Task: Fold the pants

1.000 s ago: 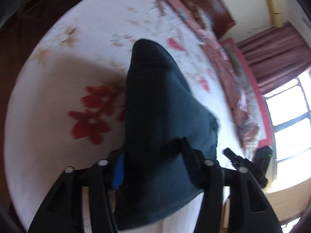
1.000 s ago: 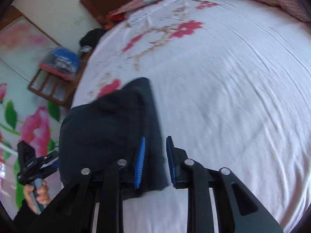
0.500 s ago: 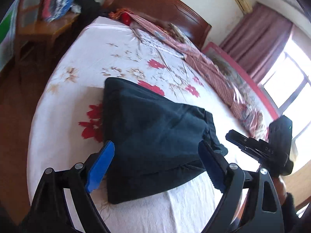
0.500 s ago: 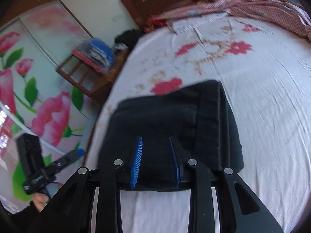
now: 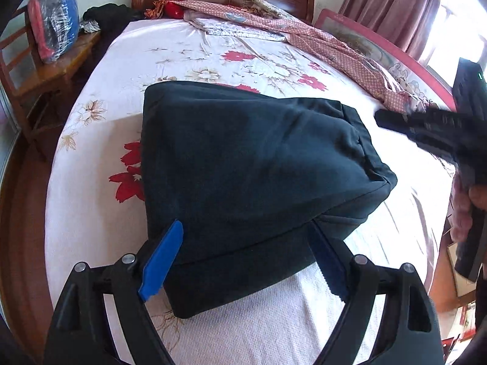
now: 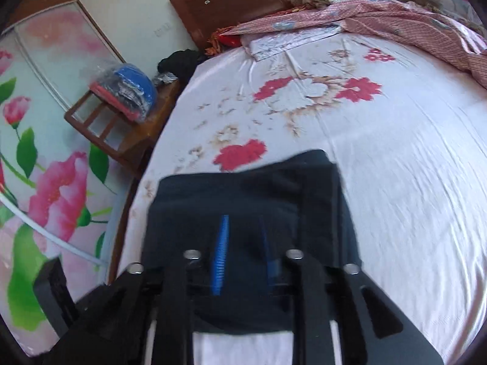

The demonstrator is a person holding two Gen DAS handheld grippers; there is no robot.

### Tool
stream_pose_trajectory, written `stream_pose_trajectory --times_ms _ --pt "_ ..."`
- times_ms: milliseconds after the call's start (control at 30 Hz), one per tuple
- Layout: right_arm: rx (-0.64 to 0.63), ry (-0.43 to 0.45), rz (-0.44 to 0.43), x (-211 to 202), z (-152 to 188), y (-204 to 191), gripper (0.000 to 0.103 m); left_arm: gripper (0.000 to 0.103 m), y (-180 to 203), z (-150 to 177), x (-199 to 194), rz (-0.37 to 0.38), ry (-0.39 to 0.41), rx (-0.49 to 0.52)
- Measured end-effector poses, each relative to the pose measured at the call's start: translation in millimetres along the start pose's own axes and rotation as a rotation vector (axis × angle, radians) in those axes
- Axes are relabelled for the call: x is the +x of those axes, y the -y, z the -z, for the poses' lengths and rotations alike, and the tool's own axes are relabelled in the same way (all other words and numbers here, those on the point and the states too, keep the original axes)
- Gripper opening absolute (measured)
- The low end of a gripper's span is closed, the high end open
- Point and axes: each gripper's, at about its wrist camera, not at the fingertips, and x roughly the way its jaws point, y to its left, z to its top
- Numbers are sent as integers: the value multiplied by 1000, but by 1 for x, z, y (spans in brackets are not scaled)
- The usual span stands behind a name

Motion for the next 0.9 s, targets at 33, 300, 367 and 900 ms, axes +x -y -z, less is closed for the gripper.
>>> stream_pose_trajectory --times_ms 33,300,367,900 --pt "-37 -12 16 16 -12 -10 42 83 0 0 -1 1 1 5" --pt "-81 -178 241 119 -25 6 15 85 4 19 4 5 -24 30" --pt "30 -155 188 106 -27 30 14 85 5 19 1 9 -27 44" --pt "42 -118 295 -79 104 10 80 97 -27 60 -98 -510 -73 -232"
